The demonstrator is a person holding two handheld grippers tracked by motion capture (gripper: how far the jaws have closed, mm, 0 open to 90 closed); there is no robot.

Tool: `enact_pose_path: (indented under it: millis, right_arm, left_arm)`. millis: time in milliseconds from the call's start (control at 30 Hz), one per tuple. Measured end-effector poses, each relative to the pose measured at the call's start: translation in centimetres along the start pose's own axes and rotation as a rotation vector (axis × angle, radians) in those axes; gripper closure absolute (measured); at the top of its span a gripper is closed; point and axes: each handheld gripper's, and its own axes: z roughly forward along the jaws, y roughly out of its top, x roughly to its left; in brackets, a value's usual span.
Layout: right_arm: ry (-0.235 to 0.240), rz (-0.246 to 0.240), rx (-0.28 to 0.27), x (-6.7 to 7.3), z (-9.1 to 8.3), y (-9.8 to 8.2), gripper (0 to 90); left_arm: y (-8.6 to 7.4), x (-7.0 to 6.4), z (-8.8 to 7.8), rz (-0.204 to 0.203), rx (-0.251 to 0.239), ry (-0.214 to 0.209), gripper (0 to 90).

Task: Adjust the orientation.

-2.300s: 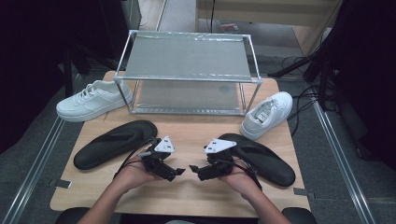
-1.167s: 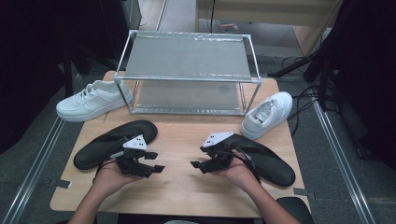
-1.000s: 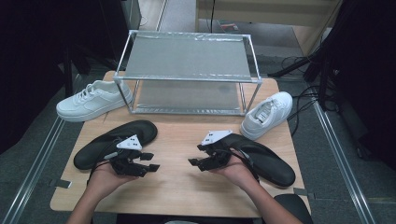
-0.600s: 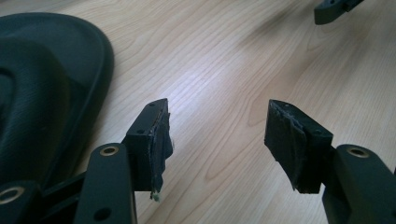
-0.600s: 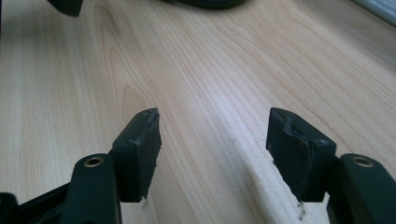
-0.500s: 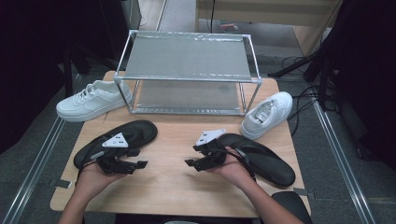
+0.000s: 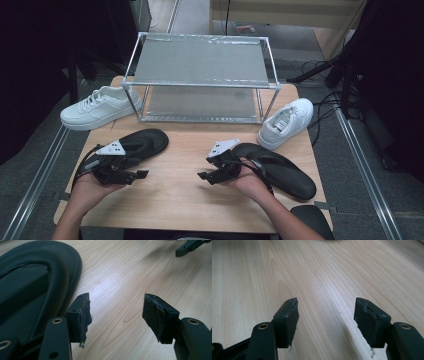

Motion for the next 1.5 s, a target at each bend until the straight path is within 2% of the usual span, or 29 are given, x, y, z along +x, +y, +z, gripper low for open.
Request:
enact_pose_path:
  millis: [133,333,500,633,733,767,867,967,1100,1167,1267,1367,1433,1467,1500]
  right_arm:
    - [0.002,-0.007,-0.004,0.0,0.0,0.0,37.2]
    - [0.008,-0.005,0.000,0.0,0.1,0.0,37.3]
    - [0.027,-0.025,-0.008,0.3,0.0,0.1,37.2]
    - [0.026,-0.037,0.000,0.5,0.1,0.0,37.2]
    - [0.025,-0.038,0.007,0.5,0.0,-0.1,36.9]
    - [0.028,-0.036,0.013,0.5,-0.1,-0.2,36.7]
    - [0.026,-0.028,0.011,0.5,-0.3,-0.4,36.8]
    - [0.017,-0.021,0.009,0.5,-0.5,-0.7,36.8]
    - [0.003,-0.015,0.006,0.6,-0.9,-1.1,36.9]
    - [-0.005,-0.008,0.009,0.6,-1.1,-1.4,36.9]
    - [-0.022,0.002,0.004,0.5,-1.5,-1.8,37.0]
    - [-0.036,0.010,0.002,0.5,-1.8,-2.2,37.2]
    - [-0.049,0.023,0.001,0.4,-2.1,-2.5,37.4]
    - [-0.049,0.023,0.001,0.4,-2.1,-2.5,37.4]
    - [-0.054,0.025,-0.002,0.4,-2.3,-2.7,37.5]
  left_arm:
    - [-0.3,0.5,-0.9,-0.001,0.004,0.034,38.8]
    - [-0.4,1.3,-2.1,-0.017,-0.018,0.058,39.0]
    - [-0.7,2.3,-2.3,-0.026,-0.009,0.078,40.4]
    - [-1.0,2.9,-2.3,-0.004,0.001,0.094,40.9]
    - [-1.1,3.4,-2.0,-0.001,0.010,0.100,42.4]
    - [-1.0,3.6,-1.9,-0.009,0.011,0.102,45.3]
    - [-0.9,4.0,-1.5,0.002,0.012,0.085,48.4]
    - [-0.7,4.4,-0.7,0.016,0.037,0.085,50.0]
    - [-0.3,4.8,0.3,0.031,0.055,0.062,53.2]
    - [0.0,5.0,0.7,0.041,0.072,0.068,53.5]
    - [0.3,5.3,1.3,0.032,0.086,0.058,54.6]
    - [0.5,5.5,1.8,0.048,0.103,0.056,60.0]
    - [0.8,5.5,2.0,0.058,0.107,0.052,67.3]
    - [1.0,5.5,2.1,0.066,0.109,0.046,67.3]
    - [1.2,5.5,2.2,0.085,0.099,0.050,70.2]
